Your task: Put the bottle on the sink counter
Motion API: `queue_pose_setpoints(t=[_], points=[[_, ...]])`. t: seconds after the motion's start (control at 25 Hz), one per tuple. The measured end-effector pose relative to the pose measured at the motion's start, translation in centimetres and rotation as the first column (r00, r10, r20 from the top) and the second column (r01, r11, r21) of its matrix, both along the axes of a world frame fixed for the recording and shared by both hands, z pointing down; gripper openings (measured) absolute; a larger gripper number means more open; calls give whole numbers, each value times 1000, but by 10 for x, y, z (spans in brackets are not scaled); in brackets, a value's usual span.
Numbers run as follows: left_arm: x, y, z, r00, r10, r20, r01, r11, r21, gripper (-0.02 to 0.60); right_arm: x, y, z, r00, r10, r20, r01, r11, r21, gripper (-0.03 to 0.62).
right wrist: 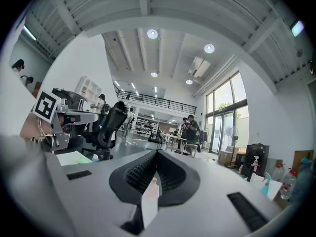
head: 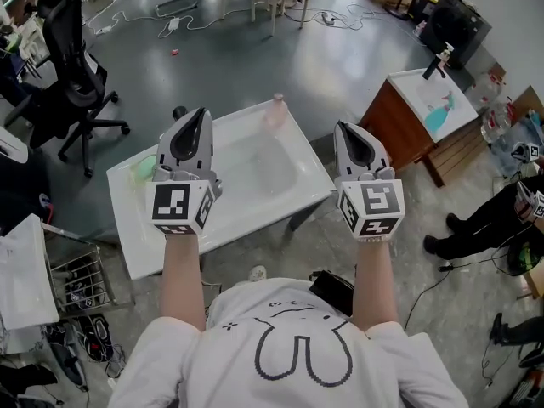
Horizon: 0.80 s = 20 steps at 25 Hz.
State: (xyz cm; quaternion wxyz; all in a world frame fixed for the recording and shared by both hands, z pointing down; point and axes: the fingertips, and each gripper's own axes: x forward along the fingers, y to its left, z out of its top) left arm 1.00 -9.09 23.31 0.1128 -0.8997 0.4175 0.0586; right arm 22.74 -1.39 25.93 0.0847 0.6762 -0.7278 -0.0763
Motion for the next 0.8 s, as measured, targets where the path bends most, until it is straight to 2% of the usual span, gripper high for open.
queue_pose_setpoints(t=[0.48, 0.8], points=[[-10, 28, -9, 999, -32, 0, 32, 999, 25, 9, -6, 25, -13, 999, -46, -29, 47, 998, 37, 28], [-12, 31, -12, 999, -40, -3, 40, 999, 27, 9, -16, 31, -11, 994, -80, -73, 82, 996, 26, 28]])
